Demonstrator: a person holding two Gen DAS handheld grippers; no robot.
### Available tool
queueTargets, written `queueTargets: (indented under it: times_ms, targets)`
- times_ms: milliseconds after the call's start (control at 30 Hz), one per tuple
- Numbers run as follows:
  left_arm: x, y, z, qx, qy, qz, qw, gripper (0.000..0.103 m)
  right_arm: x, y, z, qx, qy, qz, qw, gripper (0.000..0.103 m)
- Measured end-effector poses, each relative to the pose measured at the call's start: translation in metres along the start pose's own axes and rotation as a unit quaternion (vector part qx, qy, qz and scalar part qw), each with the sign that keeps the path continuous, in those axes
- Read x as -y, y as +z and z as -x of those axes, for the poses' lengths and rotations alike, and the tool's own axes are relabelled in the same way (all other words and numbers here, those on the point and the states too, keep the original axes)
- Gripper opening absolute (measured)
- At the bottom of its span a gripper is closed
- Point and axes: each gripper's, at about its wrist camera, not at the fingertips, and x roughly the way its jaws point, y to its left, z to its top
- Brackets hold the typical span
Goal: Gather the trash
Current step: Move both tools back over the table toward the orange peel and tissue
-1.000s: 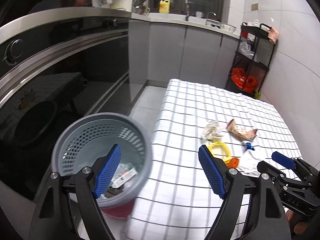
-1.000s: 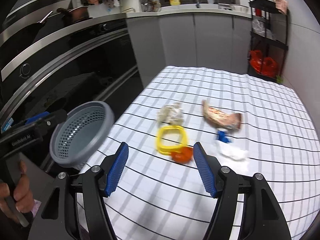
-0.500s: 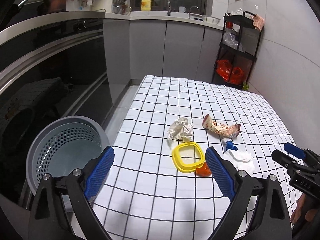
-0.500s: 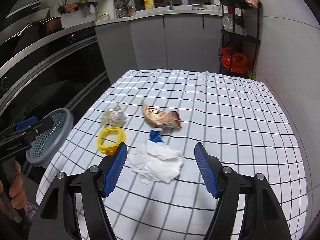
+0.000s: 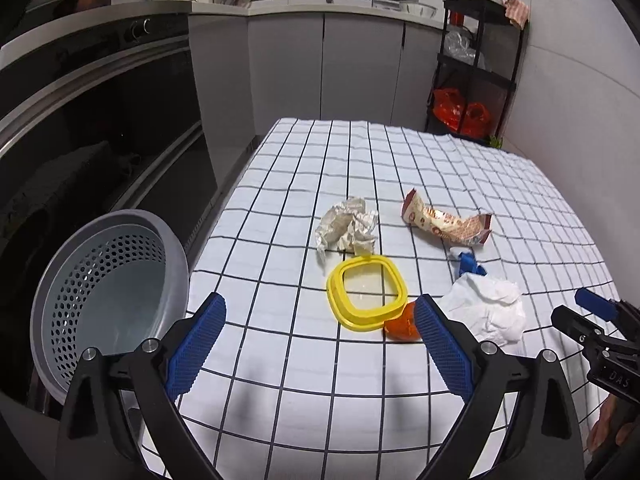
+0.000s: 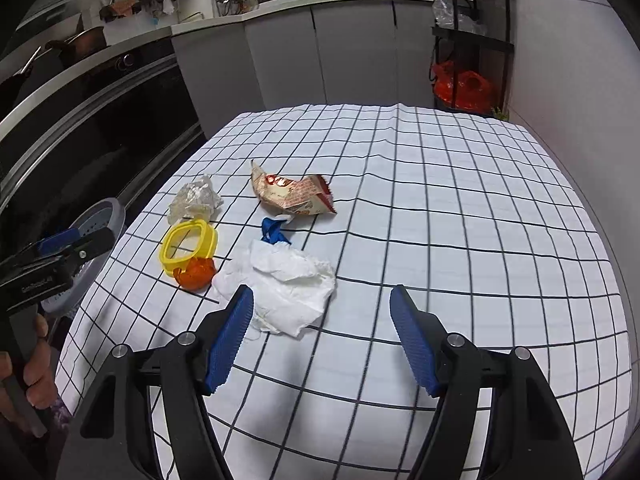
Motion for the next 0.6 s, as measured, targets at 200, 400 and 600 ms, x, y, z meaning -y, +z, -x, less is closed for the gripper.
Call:
queueTargets:
  times_ms: [200, 400, 600]
  targets:
    - [-0.003, -0.006, -0.018, -0.025, 0.003, 0.002, 0.9997, 0.093, -0.022, 0.000, -0.015, -0.009, 0.004, 0.032, 0.999, 0.068]
    - [-0.005, -0.010, -0.022, -0.031, 0.010, 0.001, 0.9995, 0.093, -0.034, 0.001, -0.035, -0.023, -0.004, 0.036, 0.999, 0.068]
    - [-0.011, -0.014, -0.029, -0.038, 0.020, 0.000, 0.9991, 0.093, -0.046, 0.001, -0.055, -0.042, -0.020, 0.051, 0.998, 0.067]
